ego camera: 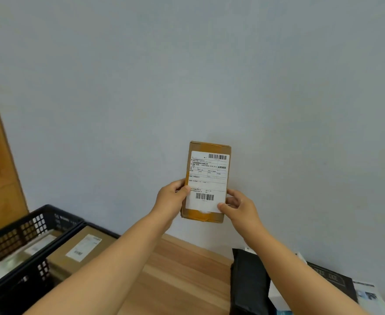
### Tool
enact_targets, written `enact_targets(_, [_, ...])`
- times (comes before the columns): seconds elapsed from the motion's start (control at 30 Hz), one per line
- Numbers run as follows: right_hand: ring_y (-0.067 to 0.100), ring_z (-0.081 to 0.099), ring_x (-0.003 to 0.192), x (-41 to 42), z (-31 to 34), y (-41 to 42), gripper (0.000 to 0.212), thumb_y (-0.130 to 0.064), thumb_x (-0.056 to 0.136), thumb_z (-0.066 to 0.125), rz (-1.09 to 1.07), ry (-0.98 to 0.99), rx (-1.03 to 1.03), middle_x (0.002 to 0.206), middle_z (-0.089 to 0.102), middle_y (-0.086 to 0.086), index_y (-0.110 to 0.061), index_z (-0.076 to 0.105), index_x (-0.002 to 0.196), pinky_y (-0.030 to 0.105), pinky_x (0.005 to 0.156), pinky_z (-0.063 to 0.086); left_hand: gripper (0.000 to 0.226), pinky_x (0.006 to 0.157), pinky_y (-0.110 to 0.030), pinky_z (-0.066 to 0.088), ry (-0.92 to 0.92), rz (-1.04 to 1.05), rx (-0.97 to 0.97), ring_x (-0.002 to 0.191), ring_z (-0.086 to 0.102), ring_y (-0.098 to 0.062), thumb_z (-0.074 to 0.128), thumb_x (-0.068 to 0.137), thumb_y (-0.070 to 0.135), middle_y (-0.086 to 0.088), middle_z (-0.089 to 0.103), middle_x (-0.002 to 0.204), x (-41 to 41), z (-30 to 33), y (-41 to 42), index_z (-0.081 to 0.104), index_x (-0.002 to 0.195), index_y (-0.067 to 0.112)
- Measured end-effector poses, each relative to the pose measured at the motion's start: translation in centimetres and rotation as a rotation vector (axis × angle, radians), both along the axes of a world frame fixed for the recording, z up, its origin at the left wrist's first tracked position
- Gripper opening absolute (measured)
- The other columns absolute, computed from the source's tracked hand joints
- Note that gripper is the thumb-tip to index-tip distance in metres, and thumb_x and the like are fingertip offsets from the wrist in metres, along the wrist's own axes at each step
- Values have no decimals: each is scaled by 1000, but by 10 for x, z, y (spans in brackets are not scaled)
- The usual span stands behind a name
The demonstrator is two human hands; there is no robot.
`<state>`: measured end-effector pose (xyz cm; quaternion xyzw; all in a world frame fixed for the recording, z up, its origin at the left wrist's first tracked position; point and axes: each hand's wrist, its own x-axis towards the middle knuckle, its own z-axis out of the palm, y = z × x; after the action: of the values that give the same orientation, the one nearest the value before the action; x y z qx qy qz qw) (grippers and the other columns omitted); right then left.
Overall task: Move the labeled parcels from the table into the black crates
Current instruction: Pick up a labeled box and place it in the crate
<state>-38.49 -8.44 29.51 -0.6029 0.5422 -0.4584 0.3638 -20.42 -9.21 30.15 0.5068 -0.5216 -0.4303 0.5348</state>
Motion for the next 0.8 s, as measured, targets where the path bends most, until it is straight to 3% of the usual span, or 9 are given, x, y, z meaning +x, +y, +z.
enact_targets(0.17, [11, 63, 95, 48, -17, 5, 45, -7, 90, 61, 69, -9, 47, 104, 68, 0, -20, 51, 132, 17, 68, 47, 34, 84, -24, 50, -29, 35, 19, 109, 57, -13, 40, 100, 14, 7, 62, 117, 47, -14, 19, 57, 126, 27])
enact_targets(0.3, [13, 62, 97, 99, -26, 9, 45, -9, 90, 62, 108, 30, 69, 104, 66, -1, -20, 52, 132, 20, 73, 49, 32, 72, -16, 48, -24, 79, 11, 102, 58, -9, 40, 100, 13, 8, 62, 113, 99, -24, 34, 59, 118, 31])
enact_targets(0.4, [6, 60, 90, 150, -30, 16, 41, -9, 89, 63, 145, 65, 59, 97, 66, -7, -21, 56, 127, 15, 67, 46, 32, 69, -12, 45, -48, 136, 22, 103, 55, -10, 40, 100, 13, 6, 59, 114, 150, -32, 47, 58, 125, 23])
enact_targets(0.57, [10, 62, 87, 263, -44, 36, 40, -13, 88, 65, 229, 104, 66, 91, 68, -3, -21, 59, 126, 18, 68, 46, 32, 93, -31, 48, -26, 258, 95, 110, 57, -18, 41, 100, 15, -1, 60, 125, 264, -52, 72, 59, 127, 18])
enact_targets(0.8, [6, 65, 80, 435, -81, 64, 35, -14, 89, 64, 363, 65, 157, 82, 69, -6, -20, 56, 123, 12, 61, 46, 31, 65, -17, 45, 94, 366, 153, 87, 57, -3, 42, 100, 16, 6, 62, 114, 429, -82, 119, 57, 127, 22])
